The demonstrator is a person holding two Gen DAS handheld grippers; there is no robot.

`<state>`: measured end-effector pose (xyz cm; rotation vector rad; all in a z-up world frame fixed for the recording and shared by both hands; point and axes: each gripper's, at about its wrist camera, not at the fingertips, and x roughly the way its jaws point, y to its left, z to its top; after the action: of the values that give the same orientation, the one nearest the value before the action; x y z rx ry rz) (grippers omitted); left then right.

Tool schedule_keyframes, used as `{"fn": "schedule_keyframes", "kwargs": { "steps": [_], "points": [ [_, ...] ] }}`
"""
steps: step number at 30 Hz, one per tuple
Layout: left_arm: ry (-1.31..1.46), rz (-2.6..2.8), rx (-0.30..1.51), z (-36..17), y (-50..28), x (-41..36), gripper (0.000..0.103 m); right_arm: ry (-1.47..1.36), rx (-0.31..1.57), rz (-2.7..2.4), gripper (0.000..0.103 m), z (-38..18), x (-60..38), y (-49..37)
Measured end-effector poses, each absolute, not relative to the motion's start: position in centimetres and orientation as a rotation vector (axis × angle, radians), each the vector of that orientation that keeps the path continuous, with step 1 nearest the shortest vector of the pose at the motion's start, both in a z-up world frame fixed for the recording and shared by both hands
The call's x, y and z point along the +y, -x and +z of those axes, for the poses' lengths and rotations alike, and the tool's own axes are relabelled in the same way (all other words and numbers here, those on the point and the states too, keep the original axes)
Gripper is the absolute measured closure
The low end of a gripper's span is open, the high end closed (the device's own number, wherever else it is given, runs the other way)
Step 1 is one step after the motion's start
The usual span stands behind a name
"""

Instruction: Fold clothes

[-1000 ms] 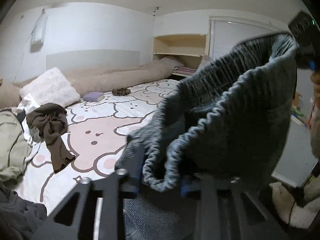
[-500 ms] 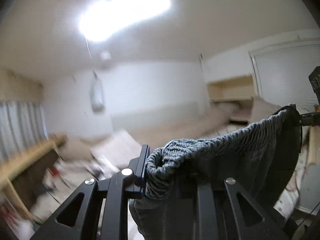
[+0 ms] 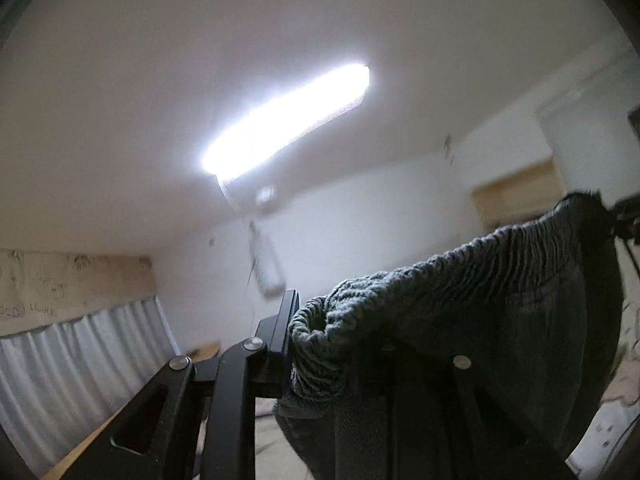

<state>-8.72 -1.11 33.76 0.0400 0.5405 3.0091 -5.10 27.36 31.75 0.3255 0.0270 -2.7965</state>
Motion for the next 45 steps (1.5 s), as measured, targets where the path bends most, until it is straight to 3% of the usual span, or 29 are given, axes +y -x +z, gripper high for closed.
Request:
{"fn": "schedule_keyframes", "kwargs": {
  "steps": [5, 9, 14, 17, 21, 30, 33, 35, 38, 40, 45],
  "points": [
    [0.164, 3.11, 0.528, 30.4, 21.3, -0.4, 0.082, -0.476, 0.053, -2.874, 0.085, 30.0, 26.1, 16.0],
    [0.128, 3.2, 0.553, 33.0, 28.0, 1.1, 0.082, -0.354, 0.115, -2.921, 0.085, 31.4, 26.3, 16.1],
    [-0.256, 3.213, 0.592, 37.3, 22.9, 1.3, 0.082, -0.173, 0.212, -2.964, 0.085, 33.2, 26.7, 14.8],
    [-0.366, 3.133, 0.755, 34.3, 16.7, 1.2, 0.082, -0.062, 0.271, -2.982, 0.085, 34.3, 26.9, 14.1],
    [-0.015, 2.995, 0.855, 20.7, 10.8, 1.4, 0.082, -0.16, 0.441, -2.918, 0.085, 24.6, 27.9, 9.1],
    [0.812, 2.515, 0.942, -12.7, -1.6, 1.9, 0.082, -1.115, 0.279, -2.628, 0.085, -10.0, 29.5, 0.5],
    [0.934, 2.403, 0.986, -20.2, -4.7, 2.2, 0.082, -1.345, 0.276, -2.553, 0.085, -16.8, 29.9, -0.7],
    [0.938, 2.399, 0.961, -20.3, -5.0, 1.3, 0.081, -1.353, 0.282, -2.547, 0.085, -17.4, 29.8, -0.8],
    [0.987, 2.377, 0.795, -17.4, -3.9, -1.0, 0.068, -1.356, 0.254, -2.535, 0.085, -16.7, 30.2, -0.3],
    [1.029, 2.359, 0.654, -14.8, -3.1, -2.5, 0.047, -1.383, 0.269, -2.515, 0.085, -17.2, 30.1, -0.1],
    [1.055, 2.521, 0.417, -8.9, -2.8, -5.6, 0.025, -1.457, 0.242, -2.484, 0.078, -18.0, 29.6, 0.0]
  ]
}}
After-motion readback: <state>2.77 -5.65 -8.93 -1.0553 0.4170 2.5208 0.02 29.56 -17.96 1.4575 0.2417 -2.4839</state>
